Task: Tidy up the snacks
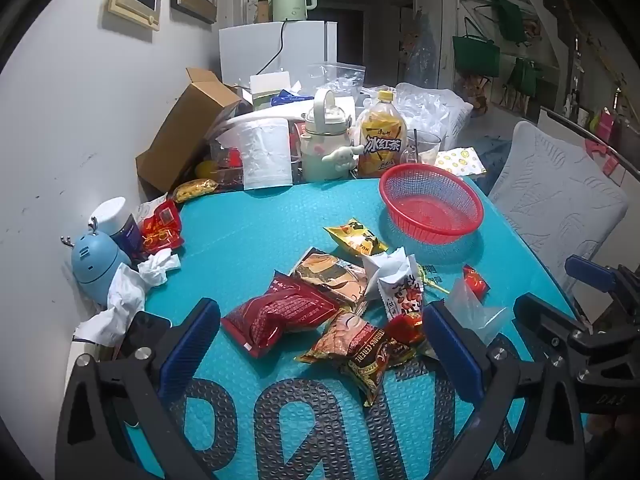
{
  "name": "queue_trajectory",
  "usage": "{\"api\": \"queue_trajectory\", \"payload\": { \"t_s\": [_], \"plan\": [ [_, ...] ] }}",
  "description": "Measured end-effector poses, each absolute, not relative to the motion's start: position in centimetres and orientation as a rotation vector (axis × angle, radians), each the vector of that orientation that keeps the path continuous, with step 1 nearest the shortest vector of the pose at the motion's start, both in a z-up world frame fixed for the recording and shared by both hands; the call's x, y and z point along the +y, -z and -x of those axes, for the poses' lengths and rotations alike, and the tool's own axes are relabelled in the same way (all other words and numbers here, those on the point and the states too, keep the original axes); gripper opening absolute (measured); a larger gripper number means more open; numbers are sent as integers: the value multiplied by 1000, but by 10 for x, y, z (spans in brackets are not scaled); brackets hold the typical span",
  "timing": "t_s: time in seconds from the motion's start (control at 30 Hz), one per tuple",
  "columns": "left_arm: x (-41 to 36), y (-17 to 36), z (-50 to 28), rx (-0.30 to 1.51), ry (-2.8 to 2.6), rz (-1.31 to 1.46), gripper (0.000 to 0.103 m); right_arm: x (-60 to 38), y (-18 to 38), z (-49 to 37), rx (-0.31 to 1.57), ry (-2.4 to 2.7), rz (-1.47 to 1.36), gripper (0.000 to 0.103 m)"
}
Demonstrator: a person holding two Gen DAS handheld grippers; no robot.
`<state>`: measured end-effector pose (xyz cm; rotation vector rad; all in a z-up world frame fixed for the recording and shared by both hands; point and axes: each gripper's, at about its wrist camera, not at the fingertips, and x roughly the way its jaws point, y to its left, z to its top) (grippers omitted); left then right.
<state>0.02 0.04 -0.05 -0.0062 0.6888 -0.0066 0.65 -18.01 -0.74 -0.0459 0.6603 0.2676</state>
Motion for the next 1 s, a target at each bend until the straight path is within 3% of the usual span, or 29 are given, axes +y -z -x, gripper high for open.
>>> {"api": "queue_trajectory", "payload": {
  "t_s": [1.0],
  "plan": [
    [5,-3,5,692,16,11,102,-180,5,-5,657,-263,55,103]
  ]
}}
